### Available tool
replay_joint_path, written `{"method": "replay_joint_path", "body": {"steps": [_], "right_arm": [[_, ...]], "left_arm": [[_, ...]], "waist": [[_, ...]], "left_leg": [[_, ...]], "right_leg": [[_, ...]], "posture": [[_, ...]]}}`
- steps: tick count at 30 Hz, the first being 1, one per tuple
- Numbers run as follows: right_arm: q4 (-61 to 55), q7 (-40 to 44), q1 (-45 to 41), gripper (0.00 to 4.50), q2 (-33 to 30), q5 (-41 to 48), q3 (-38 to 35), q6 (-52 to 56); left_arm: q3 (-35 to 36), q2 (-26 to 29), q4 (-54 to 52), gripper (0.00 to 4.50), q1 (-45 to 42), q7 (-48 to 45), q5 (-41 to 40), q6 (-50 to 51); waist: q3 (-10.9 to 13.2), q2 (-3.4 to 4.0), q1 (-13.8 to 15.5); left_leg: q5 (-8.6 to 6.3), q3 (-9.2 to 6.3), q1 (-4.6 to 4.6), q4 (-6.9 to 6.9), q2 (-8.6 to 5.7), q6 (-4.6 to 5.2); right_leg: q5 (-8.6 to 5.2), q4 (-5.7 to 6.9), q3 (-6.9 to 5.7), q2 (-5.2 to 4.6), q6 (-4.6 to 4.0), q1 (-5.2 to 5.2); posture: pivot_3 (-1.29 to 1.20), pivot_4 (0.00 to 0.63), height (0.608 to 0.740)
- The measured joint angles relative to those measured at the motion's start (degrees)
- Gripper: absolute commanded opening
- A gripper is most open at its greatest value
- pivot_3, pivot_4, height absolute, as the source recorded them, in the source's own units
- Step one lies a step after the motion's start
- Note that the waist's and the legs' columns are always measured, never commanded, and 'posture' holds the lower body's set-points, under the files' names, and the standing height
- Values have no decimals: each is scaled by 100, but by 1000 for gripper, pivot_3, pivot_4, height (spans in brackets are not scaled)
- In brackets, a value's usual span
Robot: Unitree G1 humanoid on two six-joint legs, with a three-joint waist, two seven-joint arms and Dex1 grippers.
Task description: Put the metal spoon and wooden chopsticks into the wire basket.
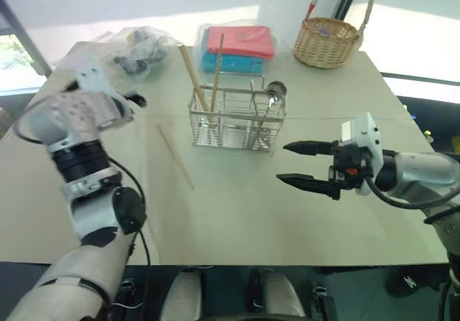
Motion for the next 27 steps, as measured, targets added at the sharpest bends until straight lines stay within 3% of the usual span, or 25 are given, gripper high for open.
{"method": "replay_joint_path", "body": {"steps": [13, 16, 23, 27], "right_arm": [[-282, -170, 329, 3401, 113, 56, 58, 3], [-282, -167, 347, 3401, 112, 44, 46, -17], [-279, -170, 245, 3401, 112, 14, -13, -87], [-280, -170, 246, 3401, 112, 14, -14, -126]], "left_arm": [[20, 36, 2028, 4459, -328, -67, 290, -946], [-45, 109, 2375, 3614, -406, -83, 371, -1202], [-38, 183, 2789, 44, -500, -45, 398, -1516], [-29, 193, 2809, 44, -502, -31, 390, -1562]], "waist": [[-13, 15, 37], [-19, 25, 35], [-21, 26, 64], [-21, 26, 44]], "left_leg": [[0, 8, 13, -2, 0, -1], [0, 9, 25, -10, 1, -2], [1, 6, 13, -6, -2, -2], [1, 7, 7, -7, -4, -2]], "right_leg": [[0, 2, 1, -3, 0, 7], [-1, 4, 1, -2, 0, 10], [0, 2, 0, -4, 0, 9], [0, 2, 0, -6, 0, 3]], "posture": [[0, 150, 706], [0, 150, 706], [0, 150, 706], [0, 150, 706]]}}
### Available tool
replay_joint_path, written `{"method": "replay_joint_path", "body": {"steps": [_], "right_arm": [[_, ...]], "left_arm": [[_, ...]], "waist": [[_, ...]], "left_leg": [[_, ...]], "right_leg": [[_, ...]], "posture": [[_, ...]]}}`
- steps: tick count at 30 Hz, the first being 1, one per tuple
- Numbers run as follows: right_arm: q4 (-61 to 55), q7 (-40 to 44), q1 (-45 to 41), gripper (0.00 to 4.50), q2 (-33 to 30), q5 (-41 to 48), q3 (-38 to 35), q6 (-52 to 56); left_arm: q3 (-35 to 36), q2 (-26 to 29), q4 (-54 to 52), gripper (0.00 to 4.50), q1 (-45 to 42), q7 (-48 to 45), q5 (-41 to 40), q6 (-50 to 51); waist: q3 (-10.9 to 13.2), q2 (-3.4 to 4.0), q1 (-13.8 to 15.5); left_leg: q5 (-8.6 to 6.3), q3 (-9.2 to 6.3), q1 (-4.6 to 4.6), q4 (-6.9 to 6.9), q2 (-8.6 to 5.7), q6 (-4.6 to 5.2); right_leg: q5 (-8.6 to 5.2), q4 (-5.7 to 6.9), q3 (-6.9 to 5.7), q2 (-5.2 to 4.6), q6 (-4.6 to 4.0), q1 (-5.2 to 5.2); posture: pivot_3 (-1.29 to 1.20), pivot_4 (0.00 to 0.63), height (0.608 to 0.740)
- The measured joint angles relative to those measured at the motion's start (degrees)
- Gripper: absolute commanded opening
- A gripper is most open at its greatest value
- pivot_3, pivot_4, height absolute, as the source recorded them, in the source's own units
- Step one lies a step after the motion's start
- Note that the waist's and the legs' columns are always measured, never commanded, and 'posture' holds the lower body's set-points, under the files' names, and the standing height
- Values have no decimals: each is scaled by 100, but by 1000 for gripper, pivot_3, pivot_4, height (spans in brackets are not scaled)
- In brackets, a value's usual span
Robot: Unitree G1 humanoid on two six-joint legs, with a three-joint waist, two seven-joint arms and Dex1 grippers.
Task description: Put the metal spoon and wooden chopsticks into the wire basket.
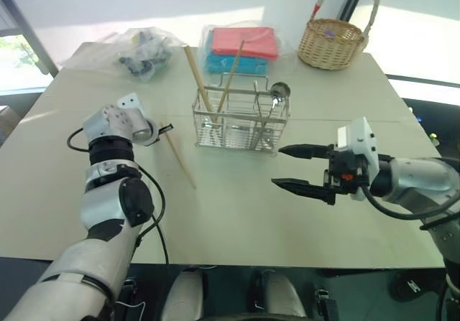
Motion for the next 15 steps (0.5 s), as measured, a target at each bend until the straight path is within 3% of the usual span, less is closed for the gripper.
{"method": "replay_joint_path", "body": {"steps": [15], "right_arm": [[111, 53, -293, 3401, 4, -16, 3, -126]], "left_arm": [[118, 149, -155, 44, 79, 55, -31, 231]], "waist": [[1, -1, -29]], "left_leg": [[0, 1, 1, -4, 3, 0]], "right_leg": [[0, 2, 0, 1, 0, -7]], "posture": [[0, 150, 706]]}}
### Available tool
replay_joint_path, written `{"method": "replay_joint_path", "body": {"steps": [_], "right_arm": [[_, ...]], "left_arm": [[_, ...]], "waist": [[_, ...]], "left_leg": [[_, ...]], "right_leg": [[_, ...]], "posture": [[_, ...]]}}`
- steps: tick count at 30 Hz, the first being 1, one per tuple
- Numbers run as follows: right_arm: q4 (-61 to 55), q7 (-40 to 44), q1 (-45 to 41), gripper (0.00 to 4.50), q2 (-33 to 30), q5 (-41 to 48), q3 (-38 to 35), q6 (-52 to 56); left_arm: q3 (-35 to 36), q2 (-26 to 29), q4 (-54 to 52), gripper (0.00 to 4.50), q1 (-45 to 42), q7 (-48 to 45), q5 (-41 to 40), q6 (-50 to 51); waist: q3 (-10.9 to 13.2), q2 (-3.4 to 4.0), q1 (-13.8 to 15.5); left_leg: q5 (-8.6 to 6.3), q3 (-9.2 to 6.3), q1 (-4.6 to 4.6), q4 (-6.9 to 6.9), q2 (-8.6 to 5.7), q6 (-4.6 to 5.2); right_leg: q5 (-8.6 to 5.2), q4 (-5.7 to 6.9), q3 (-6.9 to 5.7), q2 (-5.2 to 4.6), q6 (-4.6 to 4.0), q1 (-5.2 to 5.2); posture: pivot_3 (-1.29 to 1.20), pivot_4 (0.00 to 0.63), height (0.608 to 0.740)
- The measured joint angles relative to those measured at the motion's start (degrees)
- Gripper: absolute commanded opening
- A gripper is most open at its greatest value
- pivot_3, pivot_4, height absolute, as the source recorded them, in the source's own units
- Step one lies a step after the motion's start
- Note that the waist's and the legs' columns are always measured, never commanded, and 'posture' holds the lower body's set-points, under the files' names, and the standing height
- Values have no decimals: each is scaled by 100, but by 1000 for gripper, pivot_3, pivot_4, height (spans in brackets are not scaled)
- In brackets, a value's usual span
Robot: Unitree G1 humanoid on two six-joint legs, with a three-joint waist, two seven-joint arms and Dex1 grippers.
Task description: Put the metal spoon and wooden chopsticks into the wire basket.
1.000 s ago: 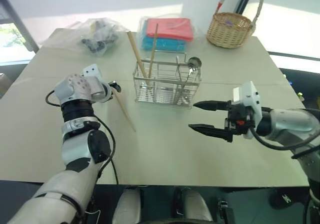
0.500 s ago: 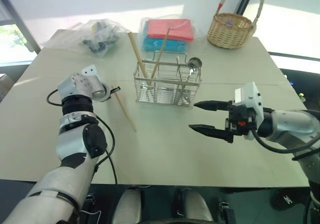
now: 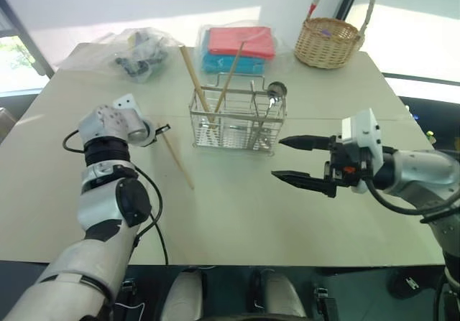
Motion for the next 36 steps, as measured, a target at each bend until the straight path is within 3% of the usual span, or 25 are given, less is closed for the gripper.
{"method": "replay_joint_path", "body": {"steps": [2, 4, 6, 10, 16, 22, 28, 36], "right_arm": [[0, 12, -9, 3401, 0, -2, 0, -4], [0, 20, -8, 3401, 1, -14, 2, -23], [0, 26, -8, 3401, 2, -48, 4, -51], [12, 29, -9, 3401, 69, -113, 43, -114], [80, 39, -16, 3401, 121, -159, 86, -119], [115, 30, -75, 3401, 124, -163, 95, -118], [113, -4, 30, 3401, 127, -158, 75, -116], [92, -84, 30, 3401, 125, -119, 62, -94]], "left_arm": [[-5, 7, -78, 44, 43, -1, 7, 23], [-69, 63, -294, 561, 81, 10, 41, 261], [-126, 167, -508, 1310, 108, 13, 81, 481], [-275, 413, -1067, 3442, 104, -93, 169, 1018], [-426, 542, -1532, 3442, -208, -317, 286, 1405], [-487, 39, -1657, 3442, -444, -505, 286, 1481], [-875, -172, -1008, 3442, 171, -768, 481, 1295], [-987, -43, -569, 3442, 110, -1004, 514, 864]], "waist": [[1, -1, 4], [3, -4, 2], [4, -5, 1], [5, -6, 10], [6, -9, 27], [6, -8, 16], [9, -9, -23], [-1, 5, 14]], "left_leg": [[0, 0, 0, 0, 0, 0], [0, 0, -2, 1, 0, 0], [0, 0, -4, 0, 0, 0], [0, 0, -7, 1, 0, -1], [0, -2, -11, 2, -1, -1], [0, -1, -9, 1, -1, -1], [2, 2, -9, 0, 2, -2], [1, 1, 4, 1, 2, -2]], "right_leg": [[0, 0, 0, 0, 0, 0], [0, 0, 0, 0, 0, -2], [0, 0, 0, 0, 0, -5], [0, 0, 0, 0, 0, -5], [0, -2, 0, 0, 0, -4], [0, -2, 0, 0, 0, -4], [0, 2, 0, 4, 0, -11], [0, 1, 1, 2, 0, 3]], "posture": [[0, 150, 706], [0, 150, 706], [0, 150, 706], [0, 150, 706], [0, 150, 706], [0, 150, 706], [0, 150, 706], [0, 150, 706]]}}
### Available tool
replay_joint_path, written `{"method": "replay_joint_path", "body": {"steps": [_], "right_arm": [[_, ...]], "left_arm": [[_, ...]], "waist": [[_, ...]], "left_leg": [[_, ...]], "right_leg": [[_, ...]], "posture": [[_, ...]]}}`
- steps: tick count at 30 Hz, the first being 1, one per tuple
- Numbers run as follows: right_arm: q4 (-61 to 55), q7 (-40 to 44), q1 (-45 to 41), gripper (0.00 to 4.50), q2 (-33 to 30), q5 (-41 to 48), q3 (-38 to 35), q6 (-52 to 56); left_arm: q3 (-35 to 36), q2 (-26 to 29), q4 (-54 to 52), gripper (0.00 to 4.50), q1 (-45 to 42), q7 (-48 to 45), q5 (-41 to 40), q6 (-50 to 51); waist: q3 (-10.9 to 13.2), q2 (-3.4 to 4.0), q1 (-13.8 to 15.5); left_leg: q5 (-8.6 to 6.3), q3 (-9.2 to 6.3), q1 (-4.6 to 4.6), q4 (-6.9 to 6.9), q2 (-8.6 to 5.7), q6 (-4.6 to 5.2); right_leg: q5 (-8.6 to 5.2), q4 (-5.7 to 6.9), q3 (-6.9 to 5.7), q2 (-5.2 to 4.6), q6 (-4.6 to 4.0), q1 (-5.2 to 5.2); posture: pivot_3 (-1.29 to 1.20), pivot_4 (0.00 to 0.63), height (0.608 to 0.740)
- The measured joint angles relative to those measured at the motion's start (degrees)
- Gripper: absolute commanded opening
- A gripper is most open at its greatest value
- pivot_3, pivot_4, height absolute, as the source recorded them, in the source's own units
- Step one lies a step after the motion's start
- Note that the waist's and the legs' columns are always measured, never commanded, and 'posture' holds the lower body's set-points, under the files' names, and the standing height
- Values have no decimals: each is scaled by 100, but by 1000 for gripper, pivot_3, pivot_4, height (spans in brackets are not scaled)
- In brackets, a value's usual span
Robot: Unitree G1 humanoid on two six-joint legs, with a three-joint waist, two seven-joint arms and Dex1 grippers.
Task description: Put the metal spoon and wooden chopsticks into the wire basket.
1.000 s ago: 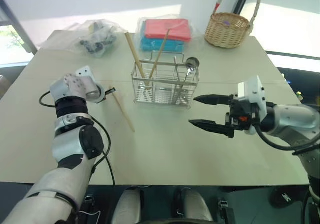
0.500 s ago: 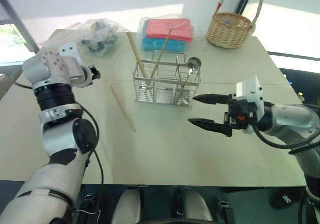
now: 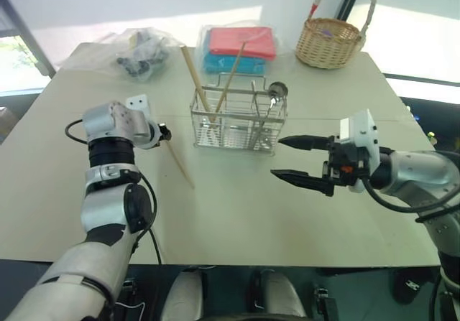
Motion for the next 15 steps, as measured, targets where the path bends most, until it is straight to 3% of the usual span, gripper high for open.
{"method": "replay_joint_path", "body": {"steps": [2, 4, 6, 10, 15], "right_arm": [[-13, -31, 12, 3401, -1, 12, -33, 1], [-41, -58, 25, 3401, -2, 15, -69, 3], [-102, -81, 49, 3401, -1, 19, -76, 3], [-118, -133, 129, 3401, 0, 20, -82, 3], [-118, -158, 146, 3401, 1, 19, -82, 2]], "left_arm": [[-21, 34, 104, 3442, -31, -26, 1, -40], [-28, 39, 168, 2910, -56, -38, 3, -61], [-30, 77, 246, 2204, -70, -4, 51, -103], [-3, 110, 291, 203, -71, 59, 115, -145], [50, 78, 288, 52, -78, 101, 123, -135]], "waist": [[-1, 1, 0], [-1, 1, 0], [-1, 2, 0], [-1, 1, 29], [0, 1, 25]], "left_leg": [[0, 0, 7, -1, 0, 0], [0, 0, 12, -2, 0, 0], [0, 0, 12, -3, 0, 0], [0, -1, 6, 0, -3, 0], [0, -3, 2, 0, -5, 0]], "right_leg": [[0, 1, 0, 0, 0, 5], [0, 2, 0, 0, 0, 9], [-1, 2, 0, 0, 0, 9], [0, -1, 0, -3, 0, 10], [0, -1, 0, -4, 0, 7]], "posture": [[0, 150, 706], [0, 150, 706], [0, 150, 706], [0, 150, 706], [0, 150, 706]]}}
